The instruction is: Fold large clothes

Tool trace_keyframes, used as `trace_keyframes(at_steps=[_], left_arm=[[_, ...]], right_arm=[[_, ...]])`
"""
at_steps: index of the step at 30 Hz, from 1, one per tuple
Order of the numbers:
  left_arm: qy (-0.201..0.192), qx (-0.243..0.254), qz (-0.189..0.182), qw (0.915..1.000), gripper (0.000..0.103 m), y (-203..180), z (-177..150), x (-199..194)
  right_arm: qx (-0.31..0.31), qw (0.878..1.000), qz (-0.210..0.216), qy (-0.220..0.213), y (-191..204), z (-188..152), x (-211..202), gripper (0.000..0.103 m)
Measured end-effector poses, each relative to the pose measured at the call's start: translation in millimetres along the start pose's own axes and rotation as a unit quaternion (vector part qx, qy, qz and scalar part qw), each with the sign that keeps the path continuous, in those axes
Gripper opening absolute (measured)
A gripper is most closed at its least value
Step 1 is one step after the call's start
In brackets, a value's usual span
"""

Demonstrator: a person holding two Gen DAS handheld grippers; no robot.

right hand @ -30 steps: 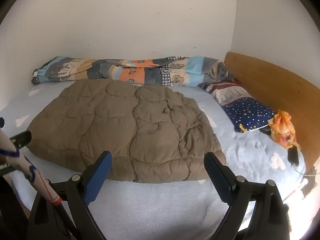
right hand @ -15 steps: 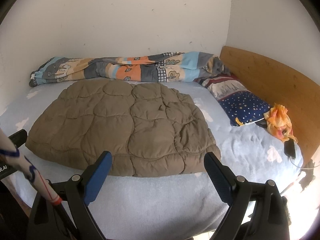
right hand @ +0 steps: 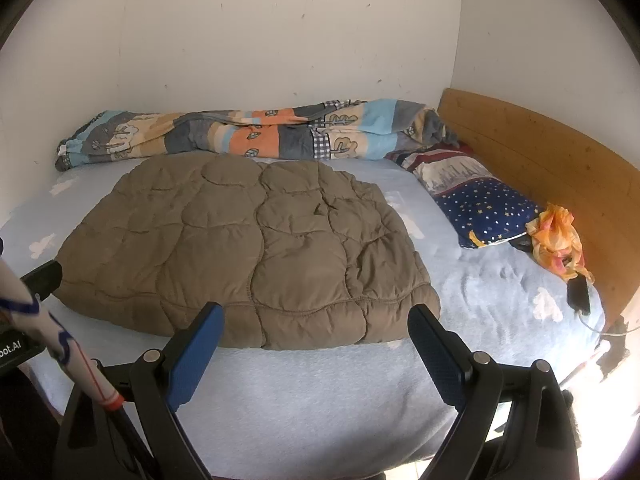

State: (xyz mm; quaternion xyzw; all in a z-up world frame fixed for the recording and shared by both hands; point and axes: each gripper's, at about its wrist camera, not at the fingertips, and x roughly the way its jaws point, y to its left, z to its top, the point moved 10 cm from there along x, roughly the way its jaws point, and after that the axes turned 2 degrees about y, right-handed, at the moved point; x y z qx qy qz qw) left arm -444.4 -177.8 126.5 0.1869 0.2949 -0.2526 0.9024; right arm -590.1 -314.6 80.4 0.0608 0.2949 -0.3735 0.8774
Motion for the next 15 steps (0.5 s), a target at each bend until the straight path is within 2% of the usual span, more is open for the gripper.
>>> trace_keyframes(at_steps=[15], left_arm=[[0.020, -0.011, 0.001, 0.9997, 0.092, 8.6, -8.1, 20.9]], right_arm=[[-0.017, 1.000, 0.001, 0.015, 8.9, -5.0, 14.5, 0.095]])
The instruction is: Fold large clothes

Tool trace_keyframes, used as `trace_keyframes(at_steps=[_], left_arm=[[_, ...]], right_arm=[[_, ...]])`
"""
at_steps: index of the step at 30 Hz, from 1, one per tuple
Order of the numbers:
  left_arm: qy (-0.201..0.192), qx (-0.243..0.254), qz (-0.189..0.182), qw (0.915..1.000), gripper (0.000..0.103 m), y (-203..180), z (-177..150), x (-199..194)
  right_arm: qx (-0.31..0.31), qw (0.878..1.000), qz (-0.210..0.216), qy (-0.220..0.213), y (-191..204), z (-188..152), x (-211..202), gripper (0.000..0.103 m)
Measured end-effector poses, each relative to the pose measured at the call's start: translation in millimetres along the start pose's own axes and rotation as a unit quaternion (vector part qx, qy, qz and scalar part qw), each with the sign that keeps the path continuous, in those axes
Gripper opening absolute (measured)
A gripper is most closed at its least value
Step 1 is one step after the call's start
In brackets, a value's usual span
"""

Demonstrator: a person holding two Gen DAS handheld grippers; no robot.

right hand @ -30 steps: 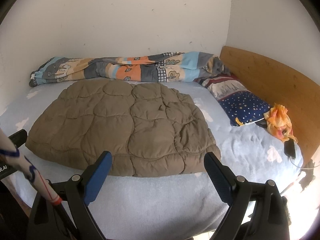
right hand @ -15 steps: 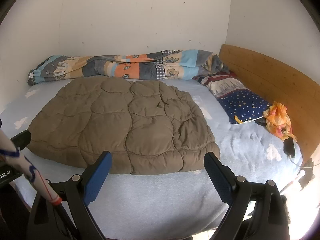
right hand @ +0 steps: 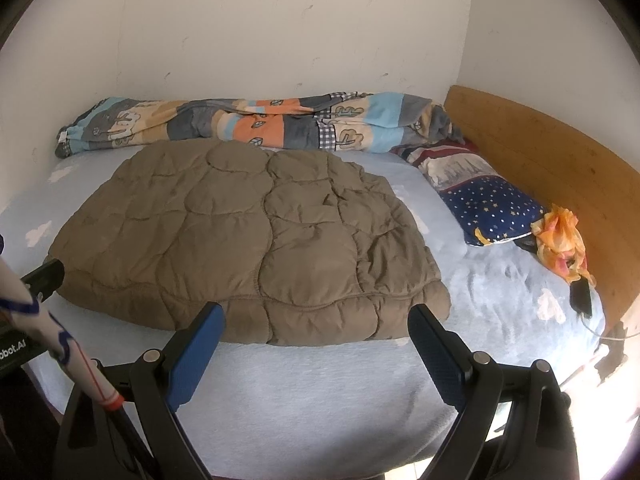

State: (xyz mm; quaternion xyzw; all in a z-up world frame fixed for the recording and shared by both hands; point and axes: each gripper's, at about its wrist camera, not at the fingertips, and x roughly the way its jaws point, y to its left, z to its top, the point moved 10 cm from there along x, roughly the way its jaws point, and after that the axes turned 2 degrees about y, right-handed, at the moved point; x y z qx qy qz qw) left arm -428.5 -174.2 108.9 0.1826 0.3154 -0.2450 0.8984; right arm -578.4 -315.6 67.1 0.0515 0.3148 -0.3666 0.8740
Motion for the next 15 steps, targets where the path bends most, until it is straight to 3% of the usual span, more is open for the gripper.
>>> trace_keyframes(at_steps=[15], left_arm=[[0.004, -0.005, 0.001, 1.0000, 0.092, 1.8, -1.8, 2.1]], right_arm=[[-0.003, 1.000, 0.001, 0.001, 4.8, -0.9, 0.3, 0.095]])
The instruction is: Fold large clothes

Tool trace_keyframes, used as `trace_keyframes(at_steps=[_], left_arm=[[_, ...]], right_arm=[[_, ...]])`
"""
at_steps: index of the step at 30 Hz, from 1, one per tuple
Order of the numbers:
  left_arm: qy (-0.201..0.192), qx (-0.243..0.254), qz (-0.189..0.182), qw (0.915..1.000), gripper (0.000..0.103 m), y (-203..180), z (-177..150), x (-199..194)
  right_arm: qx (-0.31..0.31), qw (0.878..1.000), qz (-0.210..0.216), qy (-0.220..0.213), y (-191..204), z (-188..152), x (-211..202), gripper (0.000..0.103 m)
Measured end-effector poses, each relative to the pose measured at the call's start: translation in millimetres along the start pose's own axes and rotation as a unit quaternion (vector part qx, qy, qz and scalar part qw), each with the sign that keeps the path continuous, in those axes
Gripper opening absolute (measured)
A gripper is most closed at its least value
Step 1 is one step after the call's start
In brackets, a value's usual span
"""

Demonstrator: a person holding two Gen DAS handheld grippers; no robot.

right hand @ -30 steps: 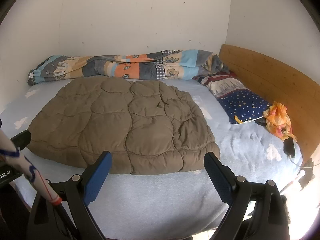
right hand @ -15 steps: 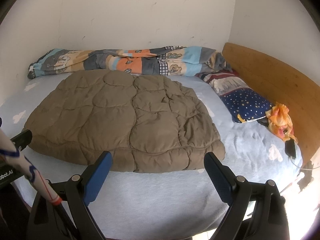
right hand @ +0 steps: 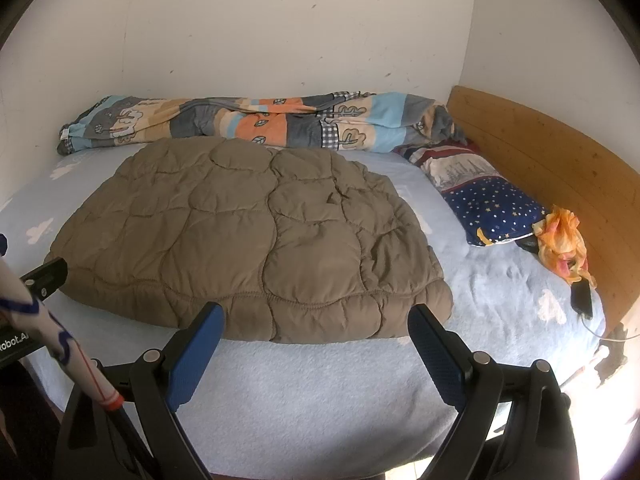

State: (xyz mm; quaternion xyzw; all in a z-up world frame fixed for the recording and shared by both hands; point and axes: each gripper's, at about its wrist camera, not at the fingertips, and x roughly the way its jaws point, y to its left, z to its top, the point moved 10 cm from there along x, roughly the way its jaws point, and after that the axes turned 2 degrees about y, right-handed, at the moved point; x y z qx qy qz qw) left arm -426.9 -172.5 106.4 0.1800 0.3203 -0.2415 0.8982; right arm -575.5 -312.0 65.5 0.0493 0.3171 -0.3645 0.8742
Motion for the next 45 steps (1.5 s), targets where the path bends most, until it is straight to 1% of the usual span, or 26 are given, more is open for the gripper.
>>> trace_keyframes(at_steps=[45], left_arm=[[0.001, -0.003, 0.002, 1.0000, 0.092, 2.7, -3.0, 0.8]], right_arm=[[0.001, 1.000, 0.002, -0.003, 8.4, 1.3, -2.9, 0.096]])
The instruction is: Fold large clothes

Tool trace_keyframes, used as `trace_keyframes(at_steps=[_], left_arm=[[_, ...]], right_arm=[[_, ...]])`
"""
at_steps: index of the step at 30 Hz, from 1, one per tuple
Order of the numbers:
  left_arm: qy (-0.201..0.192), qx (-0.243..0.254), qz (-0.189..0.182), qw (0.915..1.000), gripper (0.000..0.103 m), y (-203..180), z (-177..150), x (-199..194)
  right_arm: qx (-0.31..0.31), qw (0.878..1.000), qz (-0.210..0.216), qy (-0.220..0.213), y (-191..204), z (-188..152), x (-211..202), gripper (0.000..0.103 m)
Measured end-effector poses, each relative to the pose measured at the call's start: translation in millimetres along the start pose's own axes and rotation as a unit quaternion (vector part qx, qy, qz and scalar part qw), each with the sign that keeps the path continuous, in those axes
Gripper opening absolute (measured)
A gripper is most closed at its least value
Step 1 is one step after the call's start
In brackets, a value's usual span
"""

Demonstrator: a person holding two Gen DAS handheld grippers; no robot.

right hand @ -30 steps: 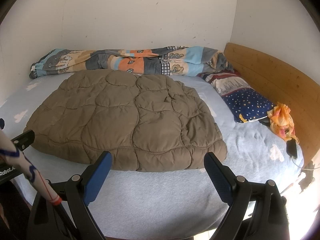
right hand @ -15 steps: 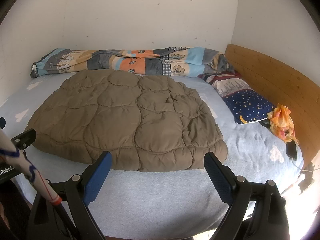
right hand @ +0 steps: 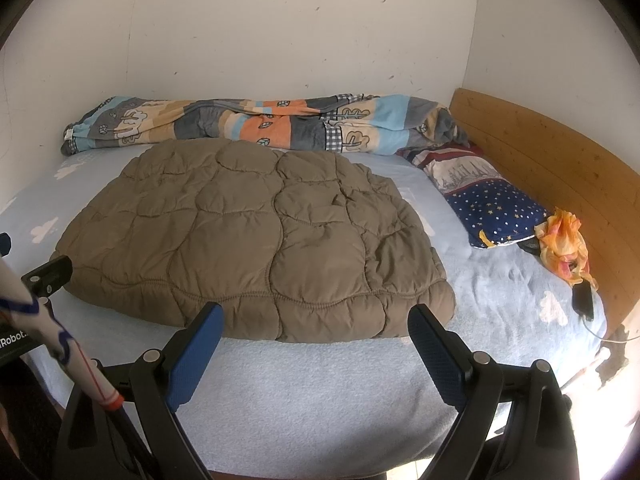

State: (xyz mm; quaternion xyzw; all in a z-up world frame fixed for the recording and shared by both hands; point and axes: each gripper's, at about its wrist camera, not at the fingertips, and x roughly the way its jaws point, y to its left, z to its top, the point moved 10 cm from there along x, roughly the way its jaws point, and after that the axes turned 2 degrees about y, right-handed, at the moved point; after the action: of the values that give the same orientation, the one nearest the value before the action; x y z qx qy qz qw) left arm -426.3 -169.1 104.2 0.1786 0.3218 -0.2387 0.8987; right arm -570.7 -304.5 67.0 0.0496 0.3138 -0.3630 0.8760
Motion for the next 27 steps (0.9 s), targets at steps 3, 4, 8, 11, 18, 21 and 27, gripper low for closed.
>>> trace_keyframes(at_steps=[3, 4, 8, 11, 18, 21, 27], left_arm=[[0.000, 0.000, 0.000, 1.0000, 0.092, 0.0, -0.1, 0.0], [0.000, 0.000, 0.000, 1.0000, 0.092, 0.0, -0.2, 0.1], [0.000, 0.000, 0.000, 1.0000, 0.092, 0.1, -0.6, 0.2], [0.000, 0.000, 0.000, 1.0000, 0.092, 0.2, 0.0, 0.3], [0.003, -0.001, 0.002, 1.0000, 0.092, 0.6, -0.8, 0.5], [0.004, -0.002, 0.002, 1.0000, 0.092, 0.5, -1.6, 0.9], [0.008, -0.005, 0.002, 1.0000, 0.092, -1.0, -2.2, 3.5]], right_arm=[[0.000, 1.000, 0.001, 0.001, 0.0, -0.3, 0.7, 0.095], [0.000, 1.000, 0.000, 0.001, -0.1, -0.9, -0.1, 0.095], [0.000, 1.000, 0.001, 0.003, 0.3, -1.2, 0.2, 0.095], [0.000, 1.000, 0.001, 0.003, 0.1, -1.6, 0.6, 0.096], [0.001, 1.000, 0.001, 0.005, -0.5, -3.3, 0.9, 0.095], [0.001, 1.000, 0.001, 0.005, -0.9, -3.4, 1.0, 0.095], [0.001, 1.000, 0.001, 0.007, 0.1, -6.2, 3.3, 0.095]])
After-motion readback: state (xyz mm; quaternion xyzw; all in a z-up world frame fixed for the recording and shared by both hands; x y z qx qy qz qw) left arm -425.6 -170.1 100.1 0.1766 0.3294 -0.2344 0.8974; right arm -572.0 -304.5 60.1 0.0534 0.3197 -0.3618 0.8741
